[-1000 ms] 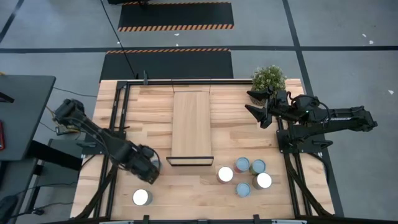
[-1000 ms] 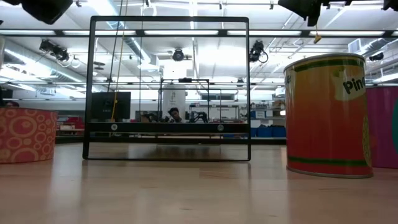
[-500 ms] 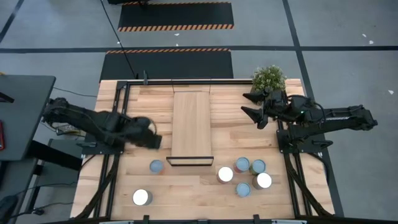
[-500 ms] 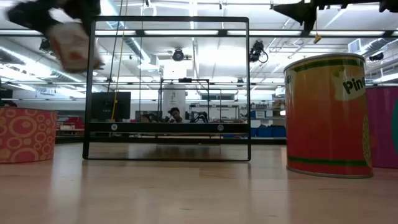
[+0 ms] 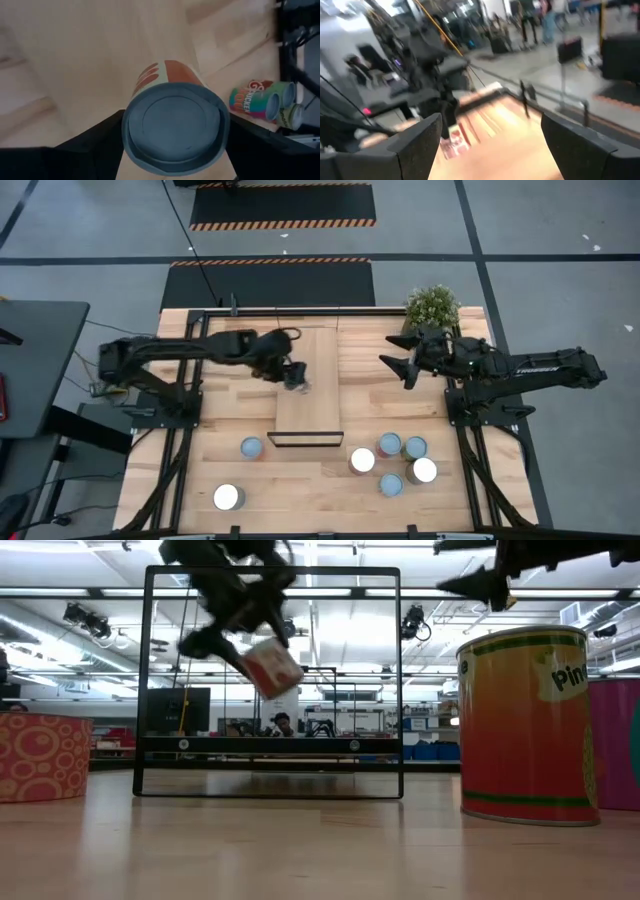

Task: Pick and place cans onto a shelf
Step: Put the red can on the shelf

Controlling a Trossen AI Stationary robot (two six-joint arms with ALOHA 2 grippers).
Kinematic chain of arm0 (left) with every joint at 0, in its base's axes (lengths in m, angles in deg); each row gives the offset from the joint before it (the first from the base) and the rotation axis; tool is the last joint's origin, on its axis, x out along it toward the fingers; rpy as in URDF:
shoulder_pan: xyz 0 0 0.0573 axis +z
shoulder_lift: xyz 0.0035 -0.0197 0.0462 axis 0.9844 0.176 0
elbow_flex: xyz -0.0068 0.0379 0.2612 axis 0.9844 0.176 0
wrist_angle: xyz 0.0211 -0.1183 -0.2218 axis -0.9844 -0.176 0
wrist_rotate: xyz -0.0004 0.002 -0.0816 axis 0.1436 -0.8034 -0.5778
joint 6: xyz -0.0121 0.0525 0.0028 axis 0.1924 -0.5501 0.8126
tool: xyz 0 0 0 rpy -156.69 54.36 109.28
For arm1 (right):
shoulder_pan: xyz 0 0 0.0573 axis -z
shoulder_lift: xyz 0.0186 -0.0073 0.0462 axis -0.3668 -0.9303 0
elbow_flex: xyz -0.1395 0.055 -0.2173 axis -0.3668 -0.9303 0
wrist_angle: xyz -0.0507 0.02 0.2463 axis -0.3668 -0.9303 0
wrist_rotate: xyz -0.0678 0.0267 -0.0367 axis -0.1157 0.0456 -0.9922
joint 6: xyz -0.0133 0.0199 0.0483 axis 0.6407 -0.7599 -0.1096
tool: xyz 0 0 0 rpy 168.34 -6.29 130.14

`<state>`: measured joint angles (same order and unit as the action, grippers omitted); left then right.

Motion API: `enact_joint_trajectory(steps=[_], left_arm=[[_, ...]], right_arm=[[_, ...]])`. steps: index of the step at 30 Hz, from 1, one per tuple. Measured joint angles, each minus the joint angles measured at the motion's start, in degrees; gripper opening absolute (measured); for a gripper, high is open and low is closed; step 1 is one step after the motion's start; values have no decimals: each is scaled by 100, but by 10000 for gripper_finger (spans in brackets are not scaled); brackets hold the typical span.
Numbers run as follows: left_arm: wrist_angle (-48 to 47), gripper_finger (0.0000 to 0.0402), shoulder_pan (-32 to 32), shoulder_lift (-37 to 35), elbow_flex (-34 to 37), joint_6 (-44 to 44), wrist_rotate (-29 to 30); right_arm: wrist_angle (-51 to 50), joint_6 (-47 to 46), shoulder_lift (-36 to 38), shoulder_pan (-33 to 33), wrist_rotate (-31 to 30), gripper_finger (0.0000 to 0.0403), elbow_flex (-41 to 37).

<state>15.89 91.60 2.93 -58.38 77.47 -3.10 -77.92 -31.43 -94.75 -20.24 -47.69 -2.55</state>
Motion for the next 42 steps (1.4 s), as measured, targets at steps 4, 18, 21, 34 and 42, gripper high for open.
enact_joint_trajectory(steps=[4, 18, 21, 34, 42], left_arm=[[-406, 292, 216, 853, -809, -753, -121], [-1397, 294, 887, 3085, -3013, -1987, 603], [-1320, 295, 911, 3212, -3094, -1854, 612], [-1073, 379, 911, 3241, -3050, -2333, 650], [-1042, 393, 909, 3117, -3054, -2432, 739]], right_arm=[[-694, 3, -1, -4, 4, 348, 0], [-1097, 316, 11, 4, 11, 348, 0], [-1096, 306, 11, 4, 60, 348, 0], [-1075, 100, 11, 4, 142, 348, 0], [-1054, 105, 11, 4, 148, 348, 0]])
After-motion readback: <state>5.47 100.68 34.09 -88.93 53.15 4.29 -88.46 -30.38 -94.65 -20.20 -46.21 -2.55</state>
